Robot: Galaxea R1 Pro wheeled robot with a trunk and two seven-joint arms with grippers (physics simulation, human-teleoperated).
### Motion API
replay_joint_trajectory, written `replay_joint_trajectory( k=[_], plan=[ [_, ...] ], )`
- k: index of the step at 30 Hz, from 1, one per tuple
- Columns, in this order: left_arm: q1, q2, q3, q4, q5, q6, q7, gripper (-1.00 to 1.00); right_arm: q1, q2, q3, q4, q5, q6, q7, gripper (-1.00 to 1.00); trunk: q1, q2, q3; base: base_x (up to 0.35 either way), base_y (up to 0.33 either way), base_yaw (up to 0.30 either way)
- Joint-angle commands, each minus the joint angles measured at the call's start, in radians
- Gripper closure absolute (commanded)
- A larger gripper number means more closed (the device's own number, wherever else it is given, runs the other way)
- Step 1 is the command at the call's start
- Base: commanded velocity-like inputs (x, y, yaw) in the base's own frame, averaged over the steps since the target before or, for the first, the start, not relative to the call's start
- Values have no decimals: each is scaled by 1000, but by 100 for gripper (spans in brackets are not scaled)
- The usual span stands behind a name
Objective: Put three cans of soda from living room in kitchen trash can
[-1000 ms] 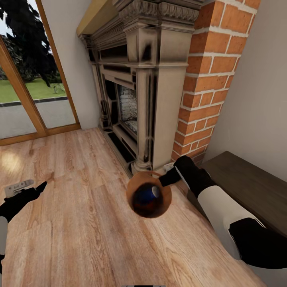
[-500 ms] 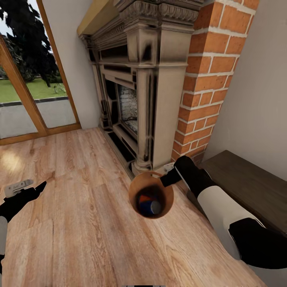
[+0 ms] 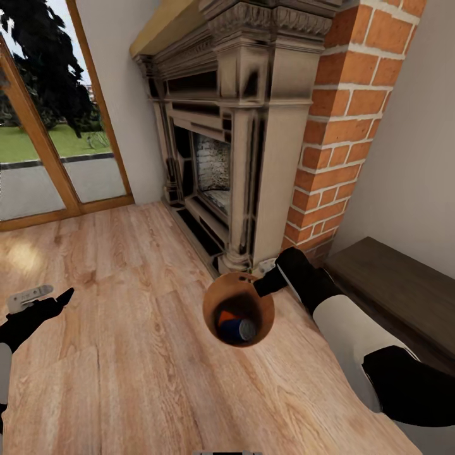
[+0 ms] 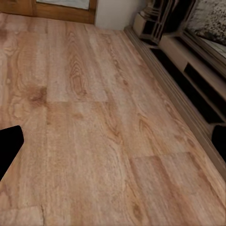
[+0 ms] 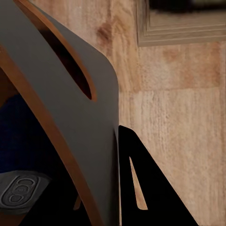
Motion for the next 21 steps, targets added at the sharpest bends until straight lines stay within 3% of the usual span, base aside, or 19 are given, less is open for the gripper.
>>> replay_joint_trajectory(
  k=[1,11,21],
  plan=[
    [0,0,0,0,-1,0,0,-100,0,0,-2,0,-24,5,6,100,0,0,0,0,281,0],
    [1,0,-3,8,-13,11,0,-100,0,6,-2,-1,-26,5,7,100,0,0,0,0,282,0],
    [7,-1,-7,82,-81,16,9,-100,0,1,-3,-2,-26,5,7,100,0,0,0,0,152,0]
  ],
)
